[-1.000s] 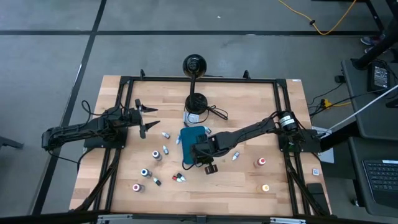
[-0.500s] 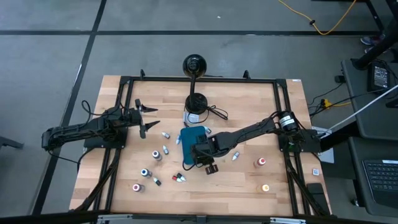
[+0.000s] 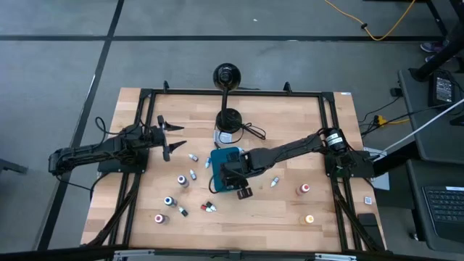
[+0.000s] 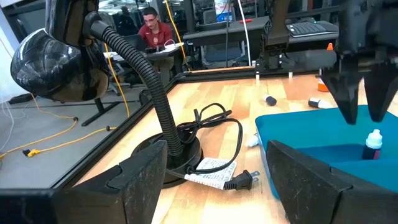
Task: Pick & Place food coloring
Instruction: Put the purple small food coloring bottle into the bin
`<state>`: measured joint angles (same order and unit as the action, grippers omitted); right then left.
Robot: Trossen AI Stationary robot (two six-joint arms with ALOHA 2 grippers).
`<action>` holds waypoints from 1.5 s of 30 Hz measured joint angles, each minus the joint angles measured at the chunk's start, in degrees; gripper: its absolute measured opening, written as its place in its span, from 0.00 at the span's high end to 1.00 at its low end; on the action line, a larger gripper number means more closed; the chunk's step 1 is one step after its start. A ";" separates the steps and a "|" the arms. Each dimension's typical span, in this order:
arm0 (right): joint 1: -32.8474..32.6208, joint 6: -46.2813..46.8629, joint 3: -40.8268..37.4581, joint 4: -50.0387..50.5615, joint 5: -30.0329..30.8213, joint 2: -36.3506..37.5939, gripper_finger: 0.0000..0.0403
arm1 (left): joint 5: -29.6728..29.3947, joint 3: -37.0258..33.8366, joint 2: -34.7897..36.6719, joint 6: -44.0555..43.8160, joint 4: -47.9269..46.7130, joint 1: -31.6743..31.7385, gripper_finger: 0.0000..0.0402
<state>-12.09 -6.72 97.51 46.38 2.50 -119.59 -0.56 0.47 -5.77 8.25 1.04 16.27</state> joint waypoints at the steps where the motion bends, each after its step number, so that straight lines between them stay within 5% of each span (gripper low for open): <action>1: 0.05 0.05 1.02 1.10 0.94 0.11 0.60 | 0.00 0.00 -0.01 0.00 0.00 0.00 0.33; 8: 0.06 0.32 5.72 12.29 10.85 3.76 0.60 | -0.01 0.00 0.00 0.00 0.01 0.00 0.33; 19: 0.54 1.17 -3.00 22.97 15.85 16.29 0.46 | -0.02 0.00 -0.01 0.00 0.02 0.00 0.33; 34: 2.86 0.52 -35.90 7.50 15.91 36.99 0.38 | 0.03 0.00 0.00 0.00 0.07 0.00 0.33; 45: 6.34 1.99 -49.87 -1.21 15.87 50.28 0.38 | 0.07 0.00 -0.01 0.00 0.04 0.00 0.33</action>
<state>-5.75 -4.73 47.64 45.17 18.37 -69.31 -0.49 0.47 -5.78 8.25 1.08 16.27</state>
